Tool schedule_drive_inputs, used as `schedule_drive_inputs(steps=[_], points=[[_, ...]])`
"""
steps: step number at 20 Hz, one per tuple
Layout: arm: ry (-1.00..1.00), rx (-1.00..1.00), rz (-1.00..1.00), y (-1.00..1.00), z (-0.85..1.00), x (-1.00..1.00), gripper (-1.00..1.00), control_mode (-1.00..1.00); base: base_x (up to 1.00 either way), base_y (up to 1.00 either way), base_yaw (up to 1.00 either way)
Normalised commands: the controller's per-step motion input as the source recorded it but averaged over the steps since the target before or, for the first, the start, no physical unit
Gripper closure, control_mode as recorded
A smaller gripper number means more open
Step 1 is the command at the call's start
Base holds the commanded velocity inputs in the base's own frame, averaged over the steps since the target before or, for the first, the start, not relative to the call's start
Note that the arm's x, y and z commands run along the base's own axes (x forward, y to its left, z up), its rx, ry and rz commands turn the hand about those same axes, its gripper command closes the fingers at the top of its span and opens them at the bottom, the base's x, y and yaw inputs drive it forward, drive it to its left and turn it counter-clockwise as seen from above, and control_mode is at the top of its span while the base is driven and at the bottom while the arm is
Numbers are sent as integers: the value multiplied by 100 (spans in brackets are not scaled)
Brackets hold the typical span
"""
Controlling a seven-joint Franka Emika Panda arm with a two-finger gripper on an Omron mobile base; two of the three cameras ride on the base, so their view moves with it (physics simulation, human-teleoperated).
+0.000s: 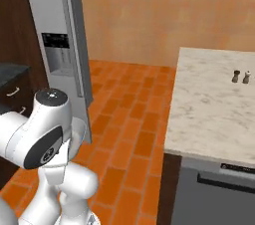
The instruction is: Take the meat container that has the steak and place it on the second highest rack of the freezer. Then take the vegetable container that has the lemon and bell pepper and place it on the highest rack of the freezer.
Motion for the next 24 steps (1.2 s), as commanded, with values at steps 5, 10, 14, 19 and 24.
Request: schedule_drive_inputs(steps=[5,10,14,19,24], points=[[0,0,0,0,0,0,100,100,97,31,-48],[0,0,0,0,0,0,100,100,100,25,-15],[0,0,0,0,0,0,100,100,100,10,0],[0,0,0,0,0,0,100,100,100,7,1],[0,0,0,0,0,0,100,100,100,0,4]])
